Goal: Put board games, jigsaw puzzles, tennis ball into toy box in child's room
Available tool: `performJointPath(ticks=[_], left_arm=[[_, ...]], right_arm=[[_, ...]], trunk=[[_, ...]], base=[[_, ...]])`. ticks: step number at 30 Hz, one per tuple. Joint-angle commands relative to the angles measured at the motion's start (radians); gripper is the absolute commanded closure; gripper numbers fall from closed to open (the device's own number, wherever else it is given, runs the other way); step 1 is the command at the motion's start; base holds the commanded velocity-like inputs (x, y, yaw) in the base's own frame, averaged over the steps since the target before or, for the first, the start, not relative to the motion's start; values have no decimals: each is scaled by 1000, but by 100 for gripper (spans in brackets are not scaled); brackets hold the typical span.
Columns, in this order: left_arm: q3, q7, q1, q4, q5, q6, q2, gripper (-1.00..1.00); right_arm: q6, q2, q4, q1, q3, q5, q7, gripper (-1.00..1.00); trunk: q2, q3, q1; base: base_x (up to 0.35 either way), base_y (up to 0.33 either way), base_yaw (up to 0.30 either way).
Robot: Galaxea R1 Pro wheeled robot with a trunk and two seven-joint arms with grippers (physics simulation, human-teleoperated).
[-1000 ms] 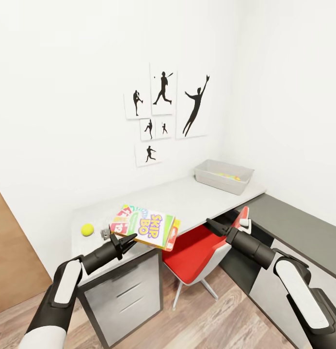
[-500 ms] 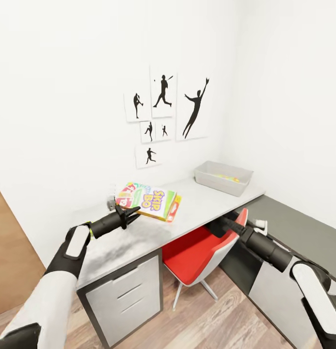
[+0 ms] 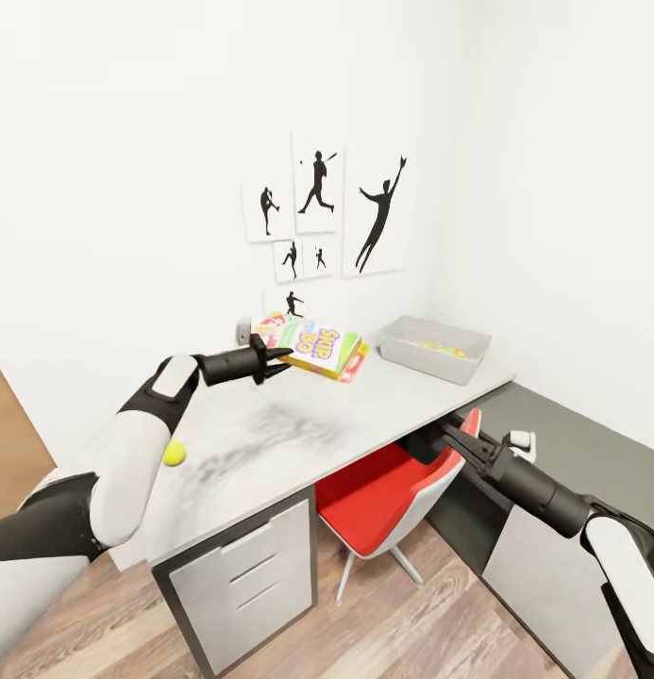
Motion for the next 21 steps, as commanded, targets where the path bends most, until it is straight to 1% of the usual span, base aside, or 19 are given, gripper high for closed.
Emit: performJointPath(ticks=[1,2,5,7,9,11,14,17,20,21], left_arm=[[8,27,-20,7,-7,5,-10,100],[8,41,-28,10,-6,5,-15,100],[8,106,-75,17,-5,4,-60,100],[8,129,-90,17,-6,4,-86,100],[8,139,-96,17,-7,5,-99,100],[8,143,-98,17,-8,4,-102,100],[10,144,-98,17,-7,5,-100,100],[10,142,-98,17,-7,4,-98,100],[14,136,-96,18,-4,4,-89,100],[27,134,-95,18,-4,5,-75,100]], right_arm=[[6,0,0,-1,-1,-2,3,-100],[6,0,0,-1,-1,-2,4,-100],[6,0,0,-1,-1,-3,6,-100],[7,-1,0,-1,-2,-2,6,-100],[8,-2,0,-1,-6,-2,9,-100],[9,-2,0,-1,-8,-3,11,-100],[9,-2,0,-1,-10,-4,13,-100],[8,-2,0,-1,-11,-3,13,-100],[7,0,1,-1,-11,-1,15,-100],[10,6,1,9,-13,2,11,-100]], trunk=[[6,2,-4],[13,5,-8],[34,15,-19],[41,19,-23],[41,21,-23],[41,24,-23],[41,27,-23],[41,29,-23],[41,29,-23],[41,29,-23]], base=[[0,0,0],[0,0,0],[0,0,-20],[0,0,-125],[0,0,-174],[0,0,-192],[0,0,-193],[2,0,-90],[132,0,-17],[127,-9,-2]])
